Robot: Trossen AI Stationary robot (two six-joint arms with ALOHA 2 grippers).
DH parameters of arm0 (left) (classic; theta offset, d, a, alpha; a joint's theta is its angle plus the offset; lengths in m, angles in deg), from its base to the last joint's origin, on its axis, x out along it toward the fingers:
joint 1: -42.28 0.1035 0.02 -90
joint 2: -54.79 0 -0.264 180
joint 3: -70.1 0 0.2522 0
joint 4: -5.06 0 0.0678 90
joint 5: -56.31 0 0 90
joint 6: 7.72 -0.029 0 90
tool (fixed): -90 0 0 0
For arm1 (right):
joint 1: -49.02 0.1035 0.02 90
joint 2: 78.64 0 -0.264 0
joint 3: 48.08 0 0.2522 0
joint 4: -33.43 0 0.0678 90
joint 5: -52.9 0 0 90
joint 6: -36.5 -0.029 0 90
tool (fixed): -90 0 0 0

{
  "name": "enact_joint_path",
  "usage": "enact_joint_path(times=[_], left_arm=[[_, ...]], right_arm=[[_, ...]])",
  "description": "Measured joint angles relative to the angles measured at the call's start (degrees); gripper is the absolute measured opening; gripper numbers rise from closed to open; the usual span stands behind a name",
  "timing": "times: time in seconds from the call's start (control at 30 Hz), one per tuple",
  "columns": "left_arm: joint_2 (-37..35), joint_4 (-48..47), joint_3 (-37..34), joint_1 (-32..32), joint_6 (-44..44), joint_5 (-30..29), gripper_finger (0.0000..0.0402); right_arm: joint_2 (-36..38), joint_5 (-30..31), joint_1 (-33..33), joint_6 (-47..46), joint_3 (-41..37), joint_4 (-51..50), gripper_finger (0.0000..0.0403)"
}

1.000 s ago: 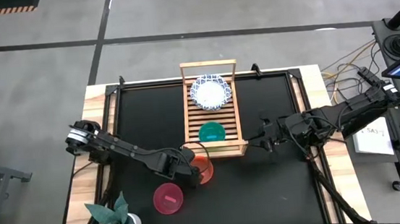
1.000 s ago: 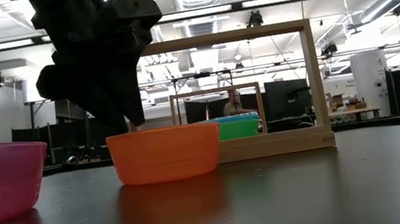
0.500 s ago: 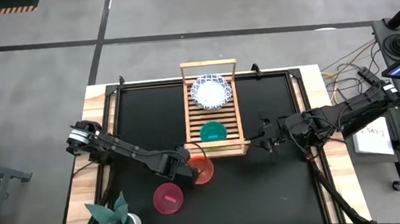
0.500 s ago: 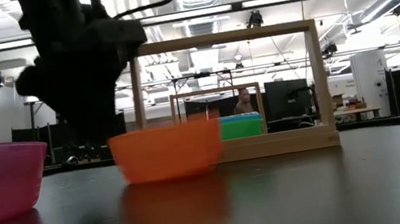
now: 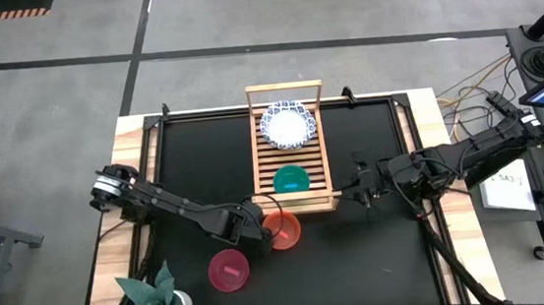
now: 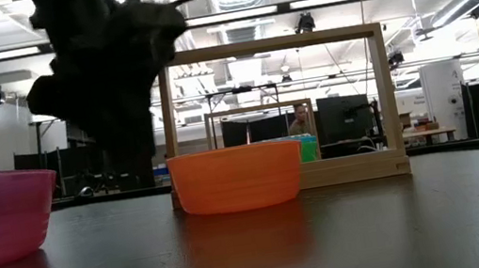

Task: Place and stack bowls onto a shelf
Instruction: Stack the orange bowl on top of the blue bowl on the shelf

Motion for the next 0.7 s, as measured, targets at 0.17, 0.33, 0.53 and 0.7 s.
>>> enact_joint_path(times=[0.17,0.33,0.53,0.7], left_arm=[[0.28,2.67,0.34,0.0,2.72,-0.67,0.0132],[2.37,4.34,0.2,-0.02,3.81,-0.39,0.0132],[2.32,4.32,0.6,0.07,2.72,0.48,0.0132],[1.35,4.27,1.31,0.09,2.87,0.98,0.0132]], right_arm=[[0.0,0.0,0.0,-0.01,0.0,-0.01,0.0061],[0.0,0.02,0.0,-0.04,0.0,-0.01,0.0061],[0.0,0.02,-0.02,-0.03,-0.02,-0.01,0.0061],[0.0,0.02,-0.02,-0.03,-0.02,0.01,0.0061]])
